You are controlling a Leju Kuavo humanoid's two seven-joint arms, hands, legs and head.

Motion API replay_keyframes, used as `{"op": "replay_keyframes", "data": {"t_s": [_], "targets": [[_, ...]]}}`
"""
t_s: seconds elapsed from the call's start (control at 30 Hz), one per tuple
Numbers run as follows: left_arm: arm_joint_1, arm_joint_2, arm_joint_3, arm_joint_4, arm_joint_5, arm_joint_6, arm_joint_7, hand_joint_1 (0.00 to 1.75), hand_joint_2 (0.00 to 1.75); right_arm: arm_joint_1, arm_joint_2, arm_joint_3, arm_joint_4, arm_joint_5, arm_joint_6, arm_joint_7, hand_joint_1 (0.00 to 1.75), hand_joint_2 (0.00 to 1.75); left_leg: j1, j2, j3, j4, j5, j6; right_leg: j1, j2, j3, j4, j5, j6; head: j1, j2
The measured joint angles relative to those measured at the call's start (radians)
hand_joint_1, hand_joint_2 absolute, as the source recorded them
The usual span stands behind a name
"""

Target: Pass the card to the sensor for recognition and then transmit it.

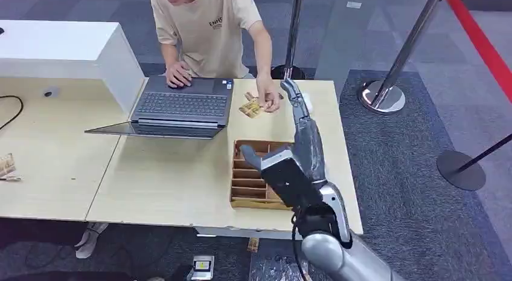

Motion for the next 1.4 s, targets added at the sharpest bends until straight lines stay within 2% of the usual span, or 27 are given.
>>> {"op": "replay_keyframes", "data": {"t_s": [0.13, 0.6, 0.7, 0.83, 1.0, 1.17, 1.4], "targets": [[-0.003, 0.000, -0.014, 0.000, -0.011, -0.012, 0.014, 0.00, 0.00, -0.040, -0.013, 0.020, 0.015, 0.102, 0.048, 0.020, 0.00, 1.75, 0.000, 0.000, 0.000, 0.000, 0.000, 0.000, 0.000, 0.000, 0.000, 0.000, 0.000, 0.000, 0.000, 0.000], [-0.008, 0.000, -0.032, 0.000, -0.029, -0.032, 0.023, 0.00, 0.00, -0.097, -0.035, 0.063, 0.081, 0.130, 0.077, 0.014, 0.00, 1.75, 0.000, 0.000, 0.000, 0.000, 0.000, 0.000, 0.000, 0.000, 0.000, 0.000, 0.000, 0.000, 0.000, 0.000], [-0.016, 0.000, -0.043, 0.000, -0.043, -0.045, 0.024, 0.00, 0.00, -0.135, -0.036, 0.077, 0.147, 0.190, 0.063, -0.005, 0.00, 1.75, 0.000, 0.000, 0.000, 0.000, 0.000, 0.000, 0.000, 0.000, 0.000, 0.000, 0.000, 0.000, 0.000, 0.000], [-0.025, -0.001, -0.049, 0.000, -0.051, -0.056, 0.024, 0.00, 0.00, -0.179, -0.034, 0.097, 0.240, 0.209, 0.058, -0.024, 0.00, 1.75, 0.000, 0.000, 0.000, 0.000, 0.000, 0.000, 0.000, 0.000, 0.000, 0.000, 0.000, 0.000, 0.000, 0.000], [-0.030, -0.001, -0.064, 0.000, -0.058, -0.071, 0.033, 0.00, 0.00, -0.213, -0.028, 0.121, 0.343, 0.219, 0.063, -0.030, 0.00, 1.75, 0.000, 0.000, 0.000, 0.000, 0.000, 0.000, 0.000, 0.000, 0.000, 0.000, 0.000, 0.000, 0.000, 0.000], [-0.037, -0.001, -0.072, 0.000, -0.068, -0.080, 0.045, 0.00, 0.00, -0.242, -0.021, 0.146, 0.450, 0.302, 0.059, -0.016, 0.00, 1.75, 0.000, 0.000, 0.000, 0.000, 0.000, 0.000, 0.000, -0.001, 0.000, 0.000, 0.000, 0.000, 0.001, 0.000], [-0.040, -0.001, -0.073, 0.000, -0.067, -0.081, 0.054, 0.00, 0.00, -0.272, -0.003, 0.173, 0.578, 0.284, 0.053, -0.026, 0.00, 1.75, 0.000, 0.000, 0.000, 0.000, 0.000, 0.000, 0.000, 0.000, 0.000, 0.000, 0.000, 0.000, 0.000, 0.000]]}}
